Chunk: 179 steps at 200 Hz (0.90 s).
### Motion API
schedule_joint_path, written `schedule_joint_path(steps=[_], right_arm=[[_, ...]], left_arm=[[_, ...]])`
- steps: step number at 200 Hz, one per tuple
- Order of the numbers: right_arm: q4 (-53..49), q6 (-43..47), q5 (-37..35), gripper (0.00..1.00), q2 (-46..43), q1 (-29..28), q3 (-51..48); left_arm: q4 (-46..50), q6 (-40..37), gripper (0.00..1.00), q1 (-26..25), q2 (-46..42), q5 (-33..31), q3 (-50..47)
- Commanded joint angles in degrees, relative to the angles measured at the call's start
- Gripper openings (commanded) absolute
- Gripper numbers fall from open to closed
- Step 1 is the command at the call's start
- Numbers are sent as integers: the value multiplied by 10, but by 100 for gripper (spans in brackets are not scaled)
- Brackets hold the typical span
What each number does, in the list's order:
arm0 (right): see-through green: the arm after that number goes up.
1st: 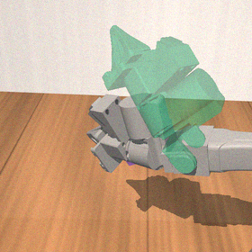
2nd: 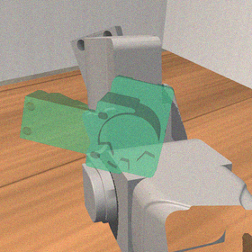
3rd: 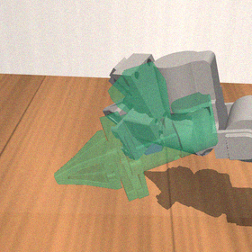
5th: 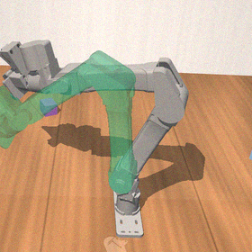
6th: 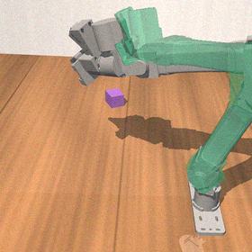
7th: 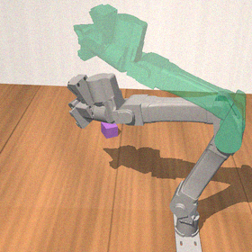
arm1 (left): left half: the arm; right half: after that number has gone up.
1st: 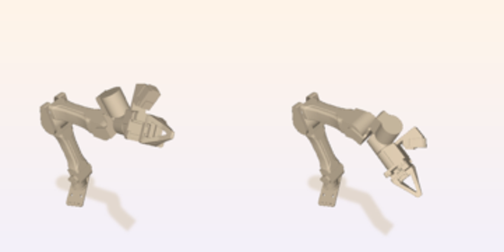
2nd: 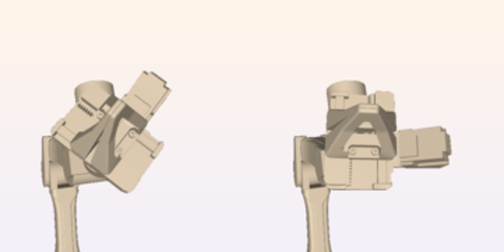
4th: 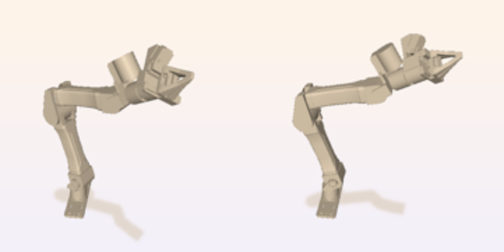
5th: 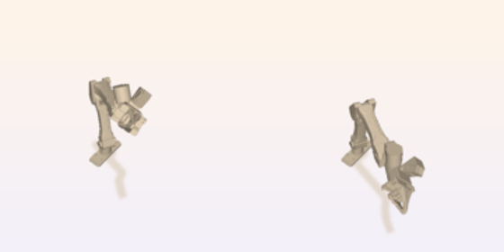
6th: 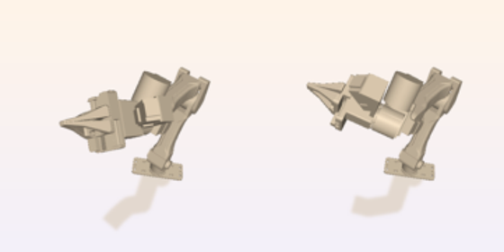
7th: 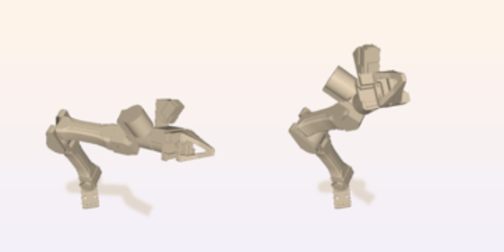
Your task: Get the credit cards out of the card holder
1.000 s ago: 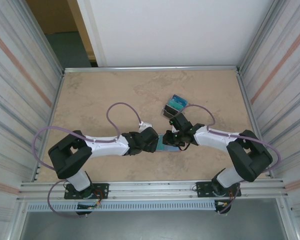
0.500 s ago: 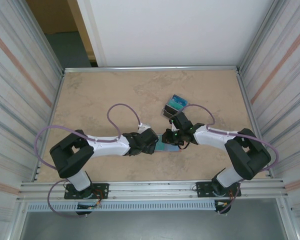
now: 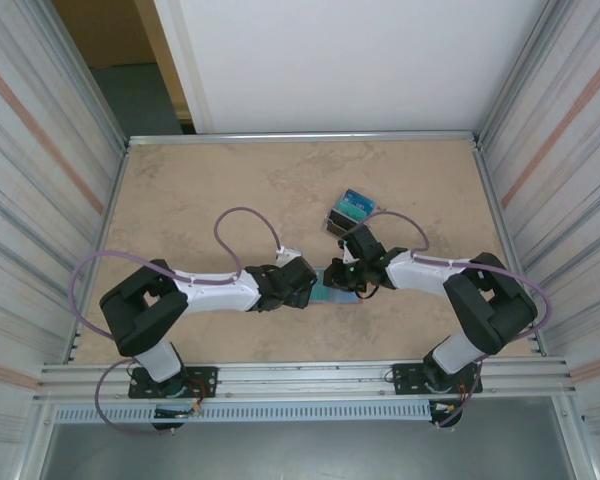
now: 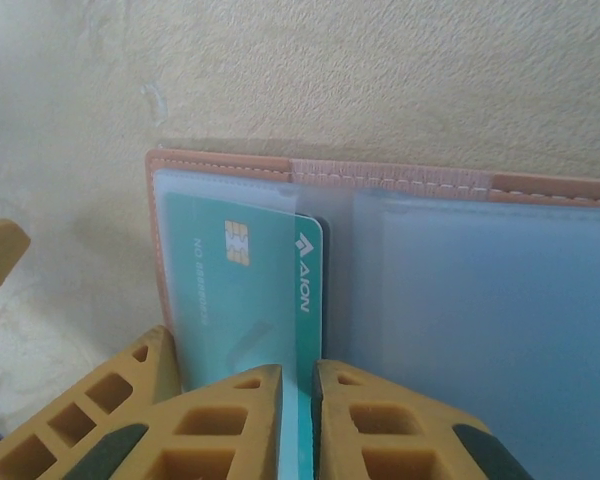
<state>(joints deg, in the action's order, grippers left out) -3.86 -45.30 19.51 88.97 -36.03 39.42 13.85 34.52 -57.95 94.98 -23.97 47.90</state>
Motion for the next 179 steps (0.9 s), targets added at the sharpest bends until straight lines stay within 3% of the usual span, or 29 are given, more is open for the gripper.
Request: schedule_joint_path(steps=[1,129,179], right_arm=[[25,-18,26,15,12,5,-12],[7,-28,5,16,-8,12,-28],[74,-42,59,15,10,15,-39]], left_arm=[[25,4,99,3,9,-7,11],[27,6,99,2,9,-7,12],[29,5,99,3,11,-4,16]])
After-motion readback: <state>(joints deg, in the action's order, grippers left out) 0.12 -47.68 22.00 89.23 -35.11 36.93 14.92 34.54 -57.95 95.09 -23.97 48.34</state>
